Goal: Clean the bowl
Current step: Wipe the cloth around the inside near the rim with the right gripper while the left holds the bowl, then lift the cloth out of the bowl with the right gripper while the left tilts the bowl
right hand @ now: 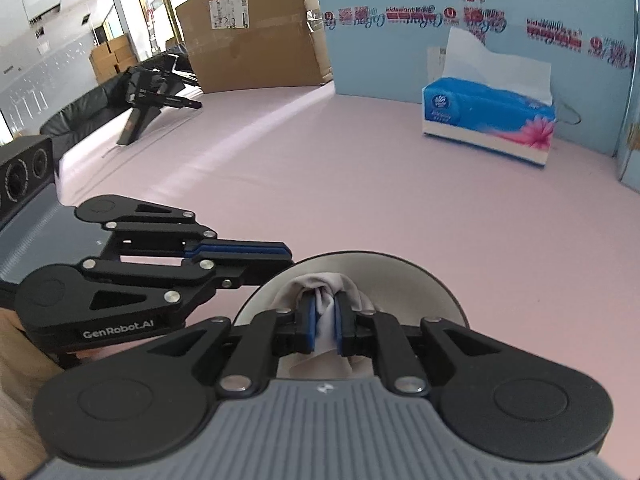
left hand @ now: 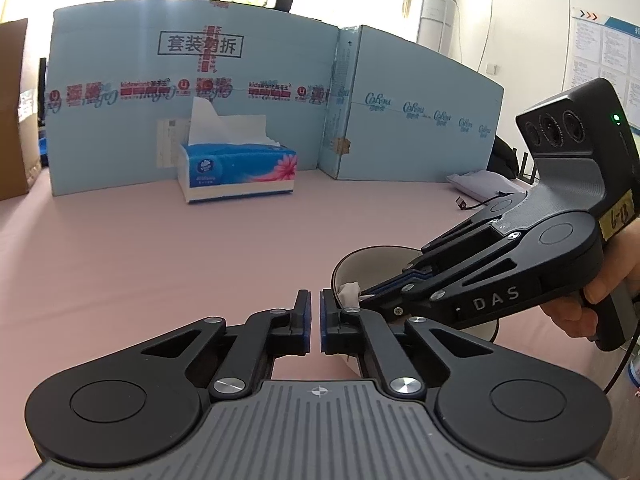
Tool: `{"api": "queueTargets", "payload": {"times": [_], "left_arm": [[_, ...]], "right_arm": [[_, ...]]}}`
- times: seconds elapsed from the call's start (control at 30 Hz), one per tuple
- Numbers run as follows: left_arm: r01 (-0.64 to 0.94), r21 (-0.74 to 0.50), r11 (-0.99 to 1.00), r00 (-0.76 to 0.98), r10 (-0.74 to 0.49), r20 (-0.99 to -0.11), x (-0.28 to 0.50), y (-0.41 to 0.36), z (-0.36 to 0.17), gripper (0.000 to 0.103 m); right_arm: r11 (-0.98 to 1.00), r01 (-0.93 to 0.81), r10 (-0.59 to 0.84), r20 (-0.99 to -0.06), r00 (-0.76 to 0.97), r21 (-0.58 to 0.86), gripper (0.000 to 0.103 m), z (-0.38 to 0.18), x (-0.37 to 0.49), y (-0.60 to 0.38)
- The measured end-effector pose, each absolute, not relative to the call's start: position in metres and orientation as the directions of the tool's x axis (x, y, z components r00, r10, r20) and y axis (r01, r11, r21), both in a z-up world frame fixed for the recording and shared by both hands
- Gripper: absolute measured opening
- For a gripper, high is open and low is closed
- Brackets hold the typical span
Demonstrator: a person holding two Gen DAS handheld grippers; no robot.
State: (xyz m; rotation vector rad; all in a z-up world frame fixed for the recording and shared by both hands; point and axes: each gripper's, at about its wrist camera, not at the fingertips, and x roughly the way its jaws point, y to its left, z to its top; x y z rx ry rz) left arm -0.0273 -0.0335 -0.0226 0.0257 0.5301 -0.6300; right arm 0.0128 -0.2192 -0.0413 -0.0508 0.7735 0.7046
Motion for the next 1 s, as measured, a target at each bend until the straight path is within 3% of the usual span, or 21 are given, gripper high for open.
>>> {"api": "queueTargets", "payload": {"times": [0.43, 1.0], "left_arm": [[0.571, -0.136, 0.809, 0.67, -0.556, -0.493, -0.026, -0.036, -0.025, 0.001], [0.555, -0.132, 0.821, 0.694, -0.545, -0.471, -0.032, -0.033, -0.016, 0.01]], "right_arm": [[0.702, -0.65, 0.638, -0.662, 0.393, 0.291, 0.012, -0.039, 0.007, -0.225], [0.67, -0.688, 0.63, -0.703, 0.33, 0.278, 0.012, -0.034, -0.014, -0.237]]}}
